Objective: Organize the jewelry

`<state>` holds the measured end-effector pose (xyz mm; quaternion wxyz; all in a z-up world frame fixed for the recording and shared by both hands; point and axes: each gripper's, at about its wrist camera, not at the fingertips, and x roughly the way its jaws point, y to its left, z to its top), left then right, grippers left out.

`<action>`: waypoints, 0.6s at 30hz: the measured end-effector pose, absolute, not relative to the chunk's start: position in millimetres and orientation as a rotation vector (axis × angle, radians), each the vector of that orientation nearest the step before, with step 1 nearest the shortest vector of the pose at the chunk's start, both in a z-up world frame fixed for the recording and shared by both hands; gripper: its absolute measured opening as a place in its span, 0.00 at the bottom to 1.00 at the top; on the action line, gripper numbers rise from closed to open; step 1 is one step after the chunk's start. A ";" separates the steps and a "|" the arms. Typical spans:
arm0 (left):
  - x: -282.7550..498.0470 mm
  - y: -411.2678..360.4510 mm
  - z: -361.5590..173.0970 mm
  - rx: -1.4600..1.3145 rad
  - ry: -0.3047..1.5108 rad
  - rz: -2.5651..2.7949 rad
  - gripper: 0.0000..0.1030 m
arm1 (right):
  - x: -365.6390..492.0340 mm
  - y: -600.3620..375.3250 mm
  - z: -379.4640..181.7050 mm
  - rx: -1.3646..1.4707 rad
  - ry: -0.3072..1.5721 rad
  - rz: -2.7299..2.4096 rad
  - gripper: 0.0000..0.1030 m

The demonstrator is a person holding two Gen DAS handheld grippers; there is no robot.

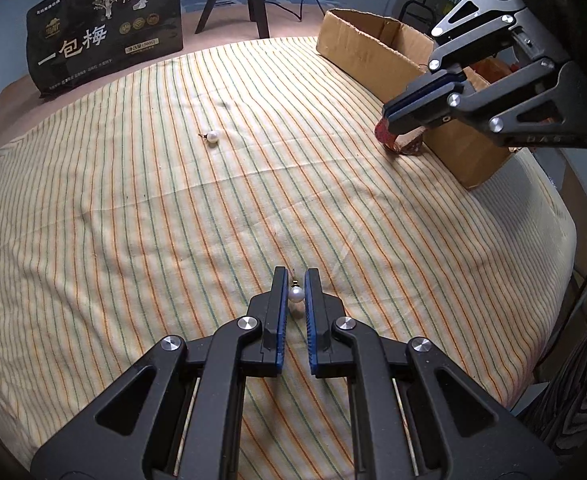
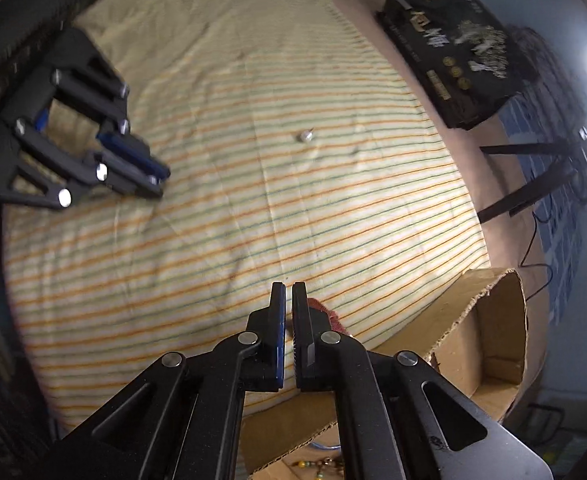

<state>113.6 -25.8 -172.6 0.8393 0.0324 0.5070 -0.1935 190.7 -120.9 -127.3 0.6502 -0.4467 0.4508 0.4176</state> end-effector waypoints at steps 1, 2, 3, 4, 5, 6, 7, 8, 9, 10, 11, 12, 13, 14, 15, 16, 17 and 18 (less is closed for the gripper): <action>112.8 -25.6 -172.1 0.067 1.071 -0.410 0.06 | 192.1 -122.0 -123.5 -0.972 1.028 0.959 0.02; 112.0 -25.2 -171.4 0.066 1.070 -0.410 0.06 | 193.1 -122.7 -120.5 -0.939 1.031 0.963 0.02; 111.4 -24.6 -171.0 0.066 1.069 -0.409 0.06 | 194.6 -122.6 -119.6 -0.925 1.030 0.962 0.02; 111.0 -24.2 -170.5 0.065 1.068 -0.408 0.06 | 196.1 -122.7 -118.4 -0.914 1.023 0.951 0.02; 110.4 -23.6 -169.9 0.062 1.068 -0.407 0.06 | 198.0 -123.1 -117.8 -0.906 1.019 0.930 0.02; 110.2 -23.2 -169.3 0.059 1.069 -0.406 0.06 | 199.7 -124.3 -117.5 -0.894 1.037 0.913 0.02; 109.9 -22.8 -168.5 0.058 1.068 -0.405 0.06 | 200.9 -126.3 -116.5 -0.874 1.056 0.900 0.02; 109.8 -22.2 -167.3 0.055 1.066 -0.404 0.06 | 201.3 -129.5 -113.9 -0.839 1.076 0.877 0.02; 109.9 -21.4 -166.0 0.052 1.065 -0.406 0.06 | 200.3 -132.7 -110.7 -0.802 1.084 0.861 0.02; 109.8 -20.3 -164.0 0.047 1.062 -0.409 0.06 | 199.2 -137.9 -106.6 -0.734 1.094 0.847 0.02; 109.8 -19.0 -161.4 0.041 1.056 -0.410 0.06 | 195.5 -142.6 -103.3 -0.671 1.098 0.834 0.03; 110.4 -17.7 -158.9 0.036 1.050 -0.410 0.06 | 190.9 -148.8 -101.5 -0.591 1.105 0.814 0.06; 111.0 -15.8 -156.6 0.029 1.045 -0.408 0.06 | 185.0 -155.0 -102.5 -0.513 1.121 0.791 0.08; 111.4 -13.9 -154.6 0.019 1.041 -0.409 0.06 | 178.1 -160.4 -105.9 -0.450 1.131 0.766 0.09; 111.7 -12.6 -153.0 0.013 1.038 -0.409 0.06 | 172.6 -164.7 -110.3 -0.405 1.138 0.738 0.11; 112.0 -11.3 -151.2 0.007 1.035 -0.409 0.06 | 170.1 -167.6 -115.1 -0.378 1.145 0.703 0.11; 111.7 -10.2 -149.3 0.002 1.032 -0.411 0.06 | 167.0 -171.9 -121.2 -0.351 1.149 0.654 0.12; 111.8 -9.8 -147.9 0.000 1.029 -0.410 0.06 | 165.4 -177.8 -127.2 -0.308 1.149 0.604 0.12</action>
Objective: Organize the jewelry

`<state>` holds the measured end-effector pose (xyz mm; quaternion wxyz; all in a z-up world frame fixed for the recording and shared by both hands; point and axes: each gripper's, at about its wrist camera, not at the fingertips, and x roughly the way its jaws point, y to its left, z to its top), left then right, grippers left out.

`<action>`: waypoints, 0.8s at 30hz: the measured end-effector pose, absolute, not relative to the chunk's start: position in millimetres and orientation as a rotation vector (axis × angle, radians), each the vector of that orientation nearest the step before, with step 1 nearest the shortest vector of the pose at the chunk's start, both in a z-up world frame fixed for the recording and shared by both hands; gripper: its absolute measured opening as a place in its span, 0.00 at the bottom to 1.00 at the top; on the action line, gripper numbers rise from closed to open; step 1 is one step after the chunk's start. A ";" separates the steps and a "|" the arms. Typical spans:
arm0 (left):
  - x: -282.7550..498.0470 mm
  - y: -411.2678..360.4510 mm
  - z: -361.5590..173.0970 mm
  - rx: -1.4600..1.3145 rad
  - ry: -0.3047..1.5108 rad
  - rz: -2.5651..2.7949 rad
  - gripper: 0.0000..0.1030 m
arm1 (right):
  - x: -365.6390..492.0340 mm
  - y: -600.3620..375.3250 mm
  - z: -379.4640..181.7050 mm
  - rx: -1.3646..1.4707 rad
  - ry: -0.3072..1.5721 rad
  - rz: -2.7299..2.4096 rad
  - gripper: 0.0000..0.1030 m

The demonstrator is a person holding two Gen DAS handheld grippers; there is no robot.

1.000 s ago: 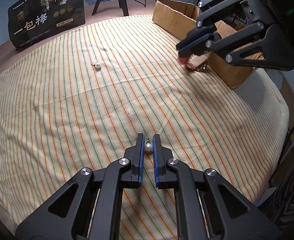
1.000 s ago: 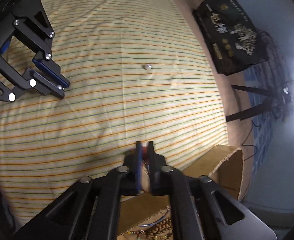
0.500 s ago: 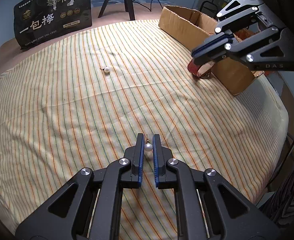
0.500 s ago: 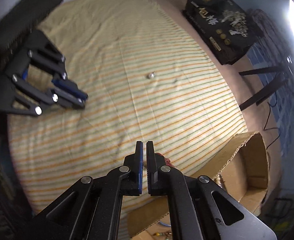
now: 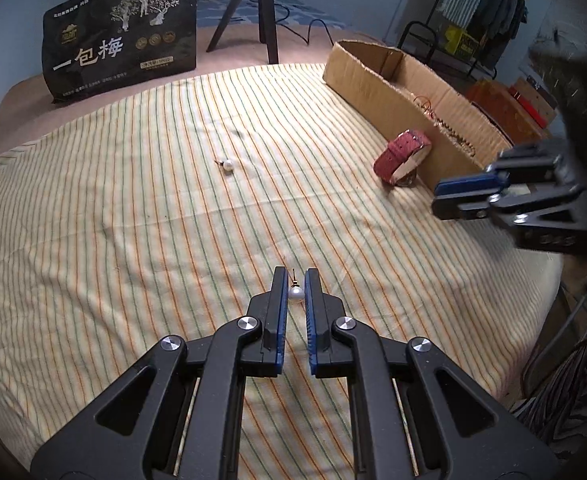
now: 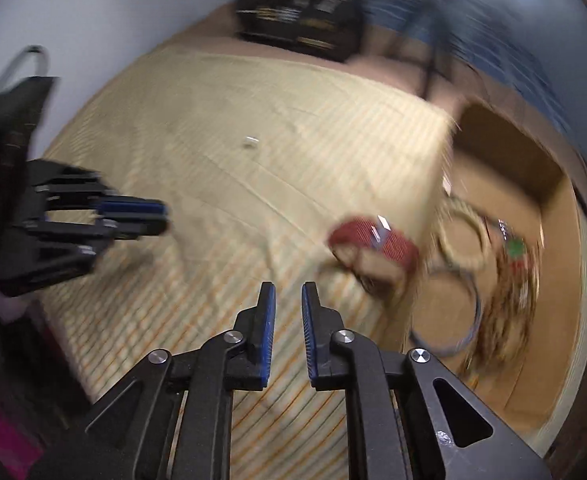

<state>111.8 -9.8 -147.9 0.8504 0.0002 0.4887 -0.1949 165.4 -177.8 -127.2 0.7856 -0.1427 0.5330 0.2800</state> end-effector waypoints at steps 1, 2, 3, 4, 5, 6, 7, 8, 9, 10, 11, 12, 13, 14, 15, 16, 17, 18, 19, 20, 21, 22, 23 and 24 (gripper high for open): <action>111.8 -9.5 -146.7 -0.003 1.027 -0.411 0.06 | 165.0 -181.8 -130.7 -0.273 1.141 0.569 0.13; 111.3 -9.6 -145.3 -0.006 1.024 -0.414 0.06 | 164.5 -184.3 -132.5 -0.247 1.132 0.539 0.13; 110.8 -10.4 -144.0 -0.006 1.020 -0.416 0.06 | 165.0 -186.8 -134.2 -0.221 1.122 0.507 0.15; 111.1 -10.9 -143.6 -0.005 1.018 -0.418 0.06 | 165.1 -187.7 -134.9 -0.203 1.109 0.480 0.16; 110.7 -12.1 -142.8 -0.004 1.016 -0.421 0.06 | 164.4 -187.5 -134.5 -0.185 1.090 0.457 0.21; 111.2 -12.9 -142.4 -0.003 1.015 -0.423 0.06 | 163.8 -188.0 -132.7 -0.176 1.075 0.444 0.31; 110.8 -13.4 -141.6 -0.003 1.014 -0.424 0.06 | 163.2 -187.2 -131.6 -0.168 1.057 0.427 0.37; 111.1 -14.2 -140.7 -0.002 1.012 -0.426 0.06 | 161.8 -185.0 -131.4 -0.163 1.039 0.405 0.43; 110.9 -15.1 -139.6 0.000 1.008 -0.428 0.06 | 160.3 -184.4 -132.0 -0.162 1.028 0.393 0.43; 110.8 -15.2 -138.5 0.001 1.005 -0.428 0.06 | 159.0 -182.4 -133.3 -0.164 1.020 0.385 0.43; 111.3 -15.4 -137.2 0.001 1.000 -0.428 0.06 | 158.1 -180.4 -133.7 -0.166 1.008 0.379 0.43; 111.3 -14.8 -135.8 -0.001 0.997 -0.427 0.06 | 158.5 -177.9 -134.0 -0.166 0.996 0.371 0.43; 111.1 -13.2 -135.3 -0.004 0.996 -0.426 0.06 | 159.0 -175.7 -134.5 -0.165 0.986 0.365 0.43; 111.4 -12.2 -134.8 -0.007 0.995 -0.425 0.06 | 160.5 -173.5 -135.0 -0.163 0.977 0.358 0.43; 112.0 -10.7 -134.5 -0.012 0.995 -0.422 0.06 | 163.4 -171.4 -136.2 -0.161 0.973 0.351 0.43; 112.0 -9.3 -134.4 -0.015 0.995 -0.419 0.06 | 166.3 -169.8 -137.3 -0.157 0.970 0.335 0.43; 112.6 -7.6 -134.7 -0.019 0.997 -0.417 0.06 | 169.1 -168.2 -137.9 -0.153 0.964 0.318 0.43; 112.8 -6.5 -135.0 -0.021 0.998 -0.414 0.06 | 170.5 -167.7 -137.7 -0.146 0.957 0.308 0.43; 113.0 -6.2 -135.1 -0.022 0.999 -0.413 0.06 | 172.6 -167.3 -137.5 -0.135 0.950 0.301 0.43; 113.0 -5.6 -135.1 -0.022 0.998 -0.413 0.06 | 175.2 -166.2 -137.9 -0.132 0.946 0.290 0.43; 112.7 -4.9 -134.6 -0.023 0.998 -0.412 0.06 | 178.8 -163.1 -139.5 -0.132 0.944 0.282 0.43; 112.8 -4.3 -134.3 -0.025 0.997 -0.412 0.06 | 181.3 -162.2 -140.3 -0.133 0.942 0.273 0.43; 112.7 -4.4 -134.0 -0.025 0.995 -0.412 0.06 | 183.8 -161.0 -140.9 -0.133 0.939 0.268 0.43; 112.7 -4.1 -133.4 -0.026 0.994 -0.411 0.06 | 183.0 -161.1 -140.8 -0.133 0.936 0.262 0.40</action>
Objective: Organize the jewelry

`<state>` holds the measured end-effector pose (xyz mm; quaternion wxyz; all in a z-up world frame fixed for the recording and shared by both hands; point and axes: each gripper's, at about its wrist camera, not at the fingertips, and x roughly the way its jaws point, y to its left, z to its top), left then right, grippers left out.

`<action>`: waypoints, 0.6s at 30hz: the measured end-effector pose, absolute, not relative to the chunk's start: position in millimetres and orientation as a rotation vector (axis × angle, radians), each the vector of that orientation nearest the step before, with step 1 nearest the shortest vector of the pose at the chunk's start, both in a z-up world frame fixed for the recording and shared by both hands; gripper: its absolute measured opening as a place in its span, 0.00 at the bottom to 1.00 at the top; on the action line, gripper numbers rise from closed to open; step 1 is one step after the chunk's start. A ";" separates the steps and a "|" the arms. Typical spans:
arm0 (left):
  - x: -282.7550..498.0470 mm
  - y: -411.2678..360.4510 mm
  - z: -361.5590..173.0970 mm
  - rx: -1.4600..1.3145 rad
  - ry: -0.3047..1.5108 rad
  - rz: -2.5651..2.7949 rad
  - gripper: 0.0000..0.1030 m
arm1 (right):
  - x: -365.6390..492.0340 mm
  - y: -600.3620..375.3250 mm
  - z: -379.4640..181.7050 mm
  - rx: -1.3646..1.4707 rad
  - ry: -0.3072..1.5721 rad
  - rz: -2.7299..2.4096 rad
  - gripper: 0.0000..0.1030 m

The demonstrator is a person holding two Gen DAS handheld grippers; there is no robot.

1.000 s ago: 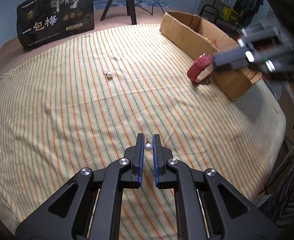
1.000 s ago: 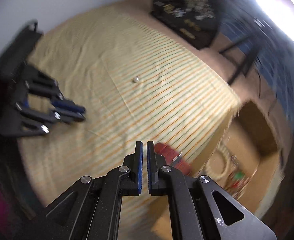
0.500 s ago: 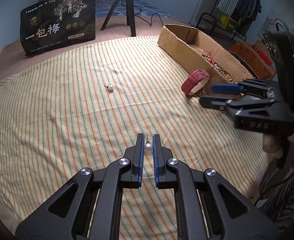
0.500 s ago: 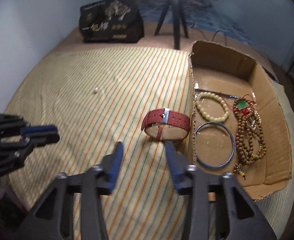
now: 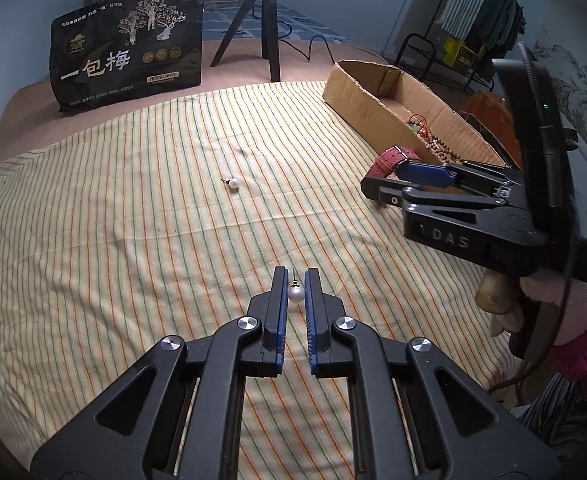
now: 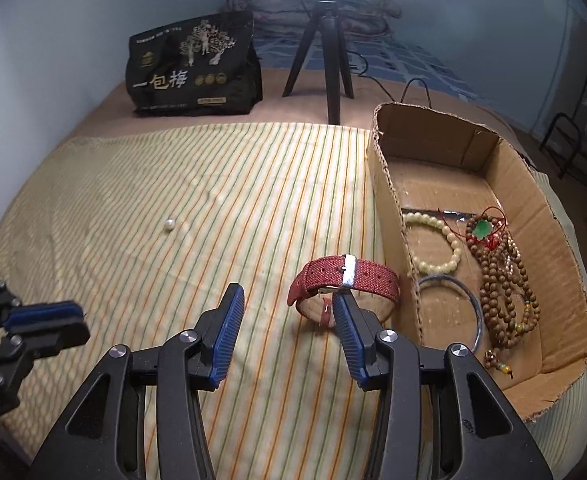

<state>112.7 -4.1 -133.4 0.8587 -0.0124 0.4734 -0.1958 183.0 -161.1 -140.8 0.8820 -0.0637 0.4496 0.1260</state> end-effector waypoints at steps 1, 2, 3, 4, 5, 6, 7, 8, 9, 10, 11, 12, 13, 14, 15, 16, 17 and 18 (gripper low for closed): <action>112.3 -3.9 -133.0 -0.028 0.993 -0.410 0.06 | 183.9 -161.3 -140.9 -0.132 0.936 0.253 0.39; 112.6 -3.4 -132.6 -0.032 0.993 -0.409 0.06 | 185.6 -162.6 -141.2 -0.125 0.937 0.238 0.36; 112.7 -3.3 -132.4 -0.034 0.993 -0.408 0.06 | 185.5 -163.4 -141.2 -0.118 0.940 0.230 0.34; 112.8 -3.3 -132.1 -0.035 0.993 -0.408 0.06 | 185.5 -165.4 -140.5 -0.100 0.944 0.215 0.33; 112.6 -3.6 -131.7 -0.035 0.991 -0.409 0.06 | 183.6 -167.3 -139.4 -0.087 0.944 0.207 0.33; 112.6 -3.9 -131.4 -0.035 0.989 -0.410 0.06 | 181.5 -168.9 -138.6 -0.069 0.944 0.195 0.33; 112.2 -3.5 -131.1 -0.035 0.989 -0.410 0.06 | 178.9 -169.8 -137.9 -0.056 0.940 0.186 0.32; 112.3 -3.9 -131.0 -0.035 0.988 -0.411 0.06 | 176.8 -169.4 -137.5 -0.056 0.931 0.178 0.32; 112.0 -4.3 -130.8 -0.035 0.988 -0.411 0.06 | 176.1 -168.9 -137.7 -0.056 0.928 0.169 0.31; 112.4 -4.6 -130.8 -0.035 0.988 -0.412 0.06 | 175.9 -168.7 -137.6 -0.051 0.928 0.162 0.30; 111.9 -5.0 -130.5 -0.034 0.987 -0.414 0.06 | 175.4 -168.7 -136.7 -0.038 0.925 0.159 0.30; 111.9 -5.5 -130.4 -0.033 0.986 -0.415 0.06 | 175.4 -167.6 -135.3 -0.033 0.921 0.161 0.29; 111.8 -5.9 -130.4 -0.032 0.986 -0.416 0.06 | 176.5 -165.7 -135.5 -0.040 0.925 0.163 0.28; 111.7 -6.4 -130.2 -0.032 0.985 -0.415 0.06 | 179.0 -163.6 -138.0 -0.047 0.939 0.162 0.27; 111.7 -6.5 -129.9 -0.033 0.984 -0.415 0.06 | 180.9 -162.6 -139.9 -0.047 0.946 0.157 0.26; 111.5 -6.5 -129.4 -0.034 0.983 -0.416 0.06 | 183.7 -161.6 -142.4 -0.049 0.952 0.145 0.25; 111.2 -6.5 -129.0 -0.033 0.981 -0.416 0.06 | 186.3 -160.7 -144.3 -0.051 0.952 0.138 0.22; 111.3 -6.4 -128.6 -0.033 0.978 -0.415 0.06 | 187.8 -159.9 -145.9 -0.053 0.953 0.132 0.18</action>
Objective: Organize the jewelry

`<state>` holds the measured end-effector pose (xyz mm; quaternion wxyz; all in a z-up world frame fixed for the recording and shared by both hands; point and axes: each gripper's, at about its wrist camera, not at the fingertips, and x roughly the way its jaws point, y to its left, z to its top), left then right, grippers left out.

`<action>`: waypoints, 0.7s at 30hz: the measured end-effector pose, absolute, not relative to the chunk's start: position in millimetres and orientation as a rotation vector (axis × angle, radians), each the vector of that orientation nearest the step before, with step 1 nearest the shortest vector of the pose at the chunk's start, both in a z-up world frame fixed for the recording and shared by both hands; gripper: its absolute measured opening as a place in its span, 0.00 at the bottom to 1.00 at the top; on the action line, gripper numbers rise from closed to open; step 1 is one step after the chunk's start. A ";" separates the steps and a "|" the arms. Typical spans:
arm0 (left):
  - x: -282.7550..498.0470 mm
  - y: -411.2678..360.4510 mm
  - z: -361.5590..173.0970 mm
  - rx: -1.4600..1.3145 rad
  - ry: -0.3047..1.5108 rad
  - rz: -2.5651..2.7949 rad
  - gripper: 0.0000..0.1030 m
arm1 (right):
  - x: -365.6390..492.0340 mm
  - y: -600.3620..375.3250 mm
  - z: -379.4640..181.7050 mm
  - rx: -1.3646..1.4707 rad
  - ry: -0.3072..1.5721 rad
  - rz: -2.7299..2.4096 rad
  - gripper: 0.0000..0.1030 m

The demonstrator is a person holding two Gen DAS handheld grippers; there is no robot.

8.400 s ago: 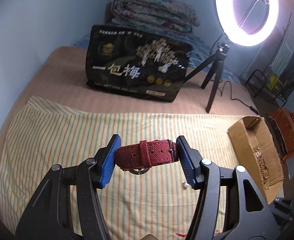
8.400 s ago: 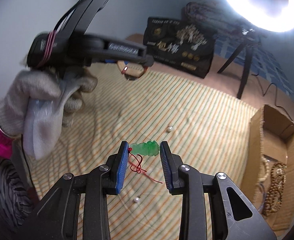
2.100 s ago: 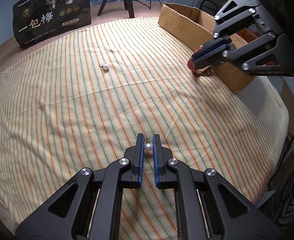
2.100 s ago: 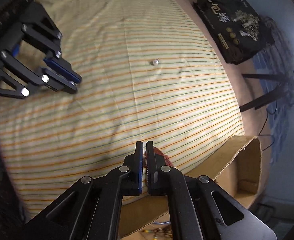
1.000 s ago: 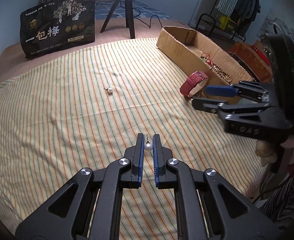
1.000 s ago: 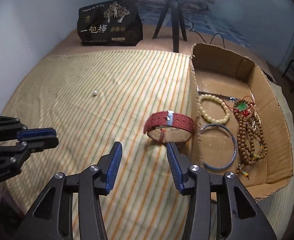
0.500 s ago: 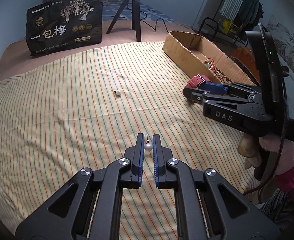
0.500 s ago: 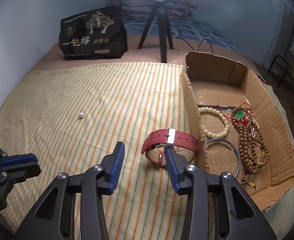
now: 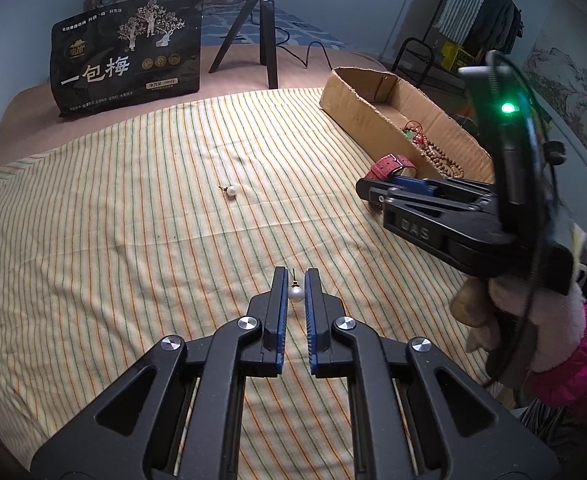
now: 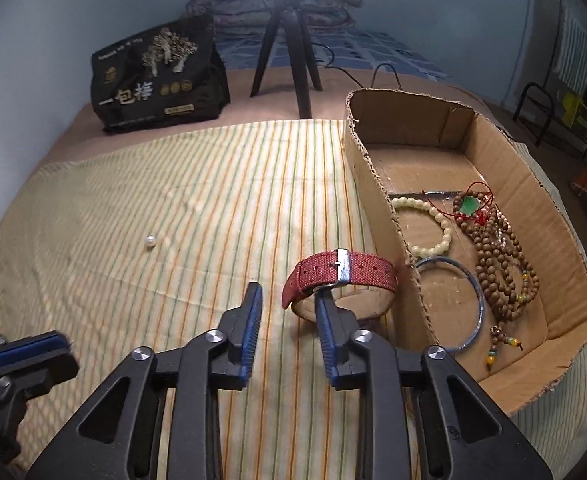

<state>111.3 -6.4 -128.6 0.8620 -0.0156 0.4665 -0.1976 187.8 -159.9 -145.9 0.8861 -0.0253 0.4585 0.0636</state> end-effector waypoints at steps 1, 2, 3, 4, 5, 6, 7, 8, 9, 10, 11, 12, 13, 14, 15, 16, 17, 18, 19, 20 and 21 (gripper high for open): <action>111.1 -6.3 -128.2 -0.034 0.977 -0.412 0.06 | 190.8 -160.0 -147.9 -0.049 0.955 0.127 0.16; 111.3 -6.0 -127.9 -0.036 0.976 -0.411 0.06 | 193.6 -160.7 -149.6 -0.040 0.959 0.128 0.09; 111.0 -6.0 -127.6 -0.038 0.977 -0.409 0.06 | 194.8 -160.9 -150.2 -0.036 0.960 0.130 0.09; 111.4 -5.6 -127.7 -0.041 0.976 -0.408 0.06 | 195.9 -160.8 -150.4 -0.035 0.958 0.138 0.09; 111.8 -5.4 -127.5 -0.043 0.977 -0.407 0.06 | 196.1 -160.2 -149.9 -0.042 0.954 0.145 0.08; 112.2 -5.1 -127.2 -0.045 0.977 -0.406 0.06 | 195.6 -159.6 -149.4 -0.044 0.951 0.153 0.08; 112.5 -4.9 -126.9 -0.046 0.976 -0.405 0.06 | 194.6 -159.3 -148.2 -0.044 0.947 0.167 0.07; 112.8 -4.9 -126.2 -0.047 0.975 -0.403 0.06 | 193.3 -159.1 -146.9 -0.046 0.942 0.176 0.07; 113.0 -4.7 -125.3 -0.048 0.972 -0.403 0.06 | 192.1 -159.0 -146.1 -0.046 0.938 0.182 0.07; 112.7 -4.6 -124.4 -0.049 0.970 -0.402 0.06 | 190.8 -159.1 -144.4 -0.046 0.934 0.193 0.07; 112.8 -4.5 -123.2 -0.051 0.966 -0.401 0.06 | 189.6 -159.3 -142.6 -0.043 0.931 0.204 0.07; 112.7 -4.4 -121.8 -0.053 0.963 -0.400 0.06 | 188.8 -159.3 -141.2 -0.042 0.928 0.209 0.07; 113.3 -4.1 -120.9 -0.055 0.961 -0.398 0.06 | 187.4 -159.7 -138.4 -0.040 0.923 0.219 0.07; 113.8 -3.7 -120.0 -0.058 0.959 -0.396 0.06 | 185.9 -160.3 -135.2 -0.038 0.917 0.228 0.07; 114.3 -3.4 -118.6 -0.063 0.956 -0.394 0.06 | 184.7 -160.9 -132.7 -0.035 0.912 0.236 0.07; 115.2 -3.1 -117.0 -0.066 0.953 -0.392 0.06 | 183.7 -161.4 -128.8 -0.033 0.906 0.247 0.07; 115.9 -2.9 -114.8 -0.072 0.949 -0.390 0.06 | 181.9 -162.1 -123.7 -0.032 0.899 0.259 0.07; 116.4 -3.0 -112.1 -0.080 0.944 -0.389 0.06 | 180.2 -162.6 -120.2 -0.031 0.894 0.267 0.07; 116.7 -3.2 -109.9 -0.085 0.939 -0.389 0.06 | 178.1 -163.5 -114.1 -0.031 0.884 0.281 0.07; 117.4 -4.3 -105.9 -0.091 0.931 -0.390 0.06 | 176.7 -164.4 -109.0 -0.034 0.874 0.290 0.07; 118.0 -5.7 -101.9 -0.096 0.922 -0.392 0.06 | 175.1 -165.5 -102.9 -0.039 0.861 0.296 0.07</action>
